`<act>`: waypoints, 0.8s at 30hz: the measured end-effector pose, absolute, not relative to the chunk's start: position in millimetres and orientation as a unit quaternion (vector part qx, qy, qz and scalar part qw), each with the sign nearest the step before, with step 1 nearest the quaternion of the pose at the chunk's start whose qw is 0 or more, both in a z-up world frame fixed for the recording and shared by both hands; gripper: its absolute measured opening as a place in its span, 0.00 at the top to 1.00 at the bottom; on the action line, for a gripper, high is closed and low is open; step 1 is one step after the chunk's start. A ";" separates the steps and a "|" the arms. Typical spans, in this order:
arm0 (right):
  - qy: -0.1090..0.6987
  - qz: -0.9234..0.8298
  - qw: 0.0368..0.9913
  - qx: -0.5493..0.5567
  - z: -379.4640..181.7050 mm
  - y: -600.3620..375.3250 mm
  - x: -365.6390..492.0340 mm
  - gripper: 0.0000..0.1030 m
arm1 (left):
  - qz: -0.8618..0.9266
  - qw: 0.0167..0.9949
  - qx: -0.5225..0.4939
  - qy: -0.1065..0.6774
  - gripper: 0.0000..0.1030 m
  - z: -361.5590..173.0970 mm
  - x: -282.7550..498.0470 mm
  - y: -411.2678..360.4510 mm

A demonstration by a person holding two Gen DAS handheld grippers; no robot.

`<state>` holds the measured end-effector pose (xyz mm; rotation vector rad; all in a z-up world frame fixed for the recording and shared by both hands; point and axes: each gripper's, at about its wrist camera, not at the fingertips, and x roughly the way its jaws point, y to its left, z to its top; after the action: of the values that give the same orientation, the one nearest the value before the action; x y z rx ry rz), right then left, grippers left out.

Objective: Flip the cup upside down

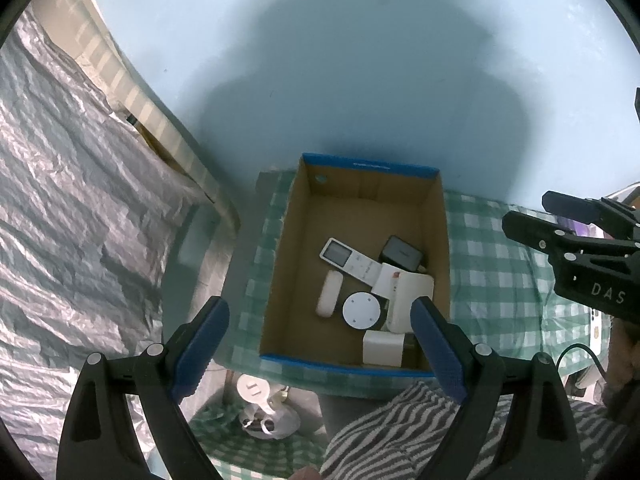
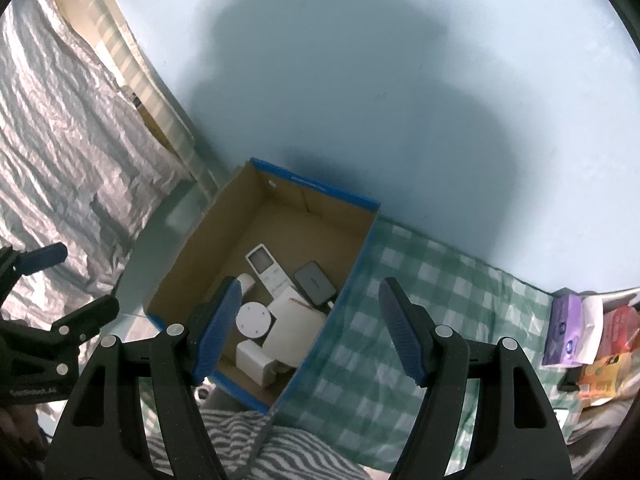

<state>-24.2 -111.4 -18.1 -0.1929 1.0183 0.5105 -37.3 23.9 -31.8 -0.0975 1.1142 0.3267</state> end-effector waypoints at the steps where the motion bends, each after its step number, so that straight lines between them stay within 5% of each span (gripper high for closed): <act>1: 0.481 0.241 0.838 -0.092 -18.3 -110.9 -24.4 0.31 | 0.154 0.835 -0.045 0.526 0.09 -31.4 -37.3 23.5; 24: 0.483 0.238 0.837 -0.092 -19.5 -112.1 -25.2 0.31 | 0.140 0.835 -0.025 0.531 0.09 -31.2 -33.6 15.5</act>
<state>-25.2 -112.1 -19.5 -0.1940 1.0226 0.5035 -33.6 15.5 -31.2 -0.0529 1.1249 0.2956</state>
